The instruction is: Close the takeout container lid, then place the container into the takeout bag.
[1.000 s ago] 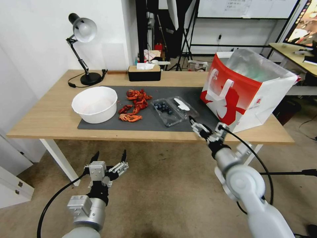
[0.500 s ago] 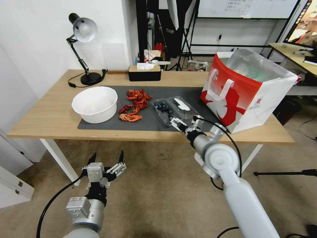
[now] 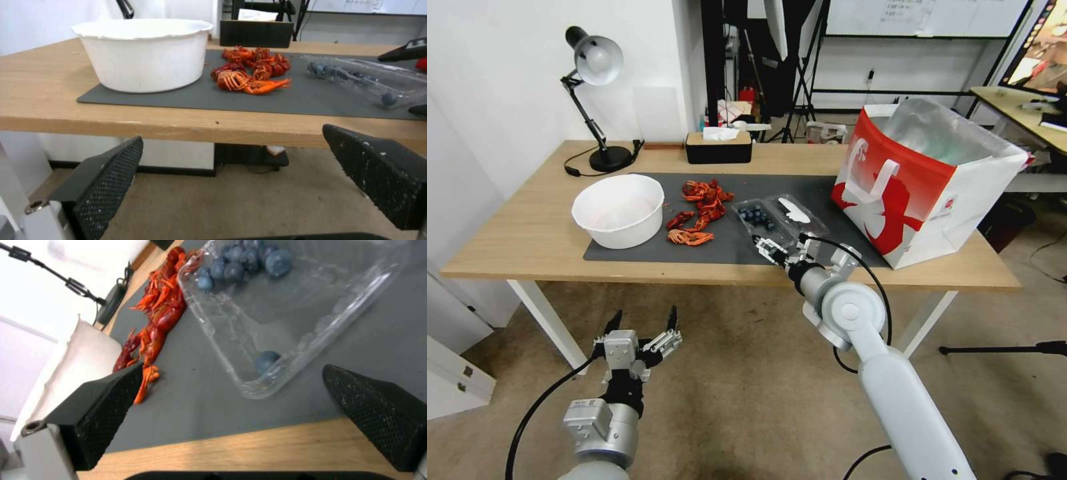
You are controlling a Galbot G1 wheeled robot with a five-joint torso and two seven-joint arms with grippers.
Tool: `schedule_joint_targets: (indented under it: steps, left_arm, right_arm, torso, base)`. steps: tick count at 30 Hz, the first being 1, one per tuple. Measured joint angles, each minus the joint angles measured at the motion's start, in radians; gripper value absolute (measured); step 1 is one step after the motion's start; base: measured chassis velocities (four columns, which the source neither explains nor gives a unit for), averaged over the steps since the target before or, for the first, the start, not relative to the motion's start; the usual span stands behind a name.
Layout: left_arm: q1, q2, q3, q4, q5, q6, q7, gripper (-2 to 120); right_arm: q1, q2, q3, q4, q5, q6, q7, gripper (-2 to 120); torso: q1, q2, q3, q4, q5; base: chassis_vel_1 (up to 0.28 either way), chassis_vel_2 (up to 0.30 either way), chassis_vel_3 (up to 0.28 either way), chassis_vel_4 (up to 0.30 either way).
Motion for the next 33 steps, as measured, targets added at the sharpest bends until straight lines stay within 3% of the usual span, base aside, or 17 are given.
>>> schedule_joint_targets:
  steps: [33]
  left_arm:
    - [0.021, -0.022, 0.003, 0.017, 0.025, -0.049, -0.006, 100]
  right_arm:
    - [0.119, 0.063, -0.067, -0.11, 0.009, 0.003, 0.001, 100]
  torso:
    - [0.0, 0.0, 0.0, 0.0, 0.0]
  base:
    - [0.0, 0.0, 0.0, 0.0]
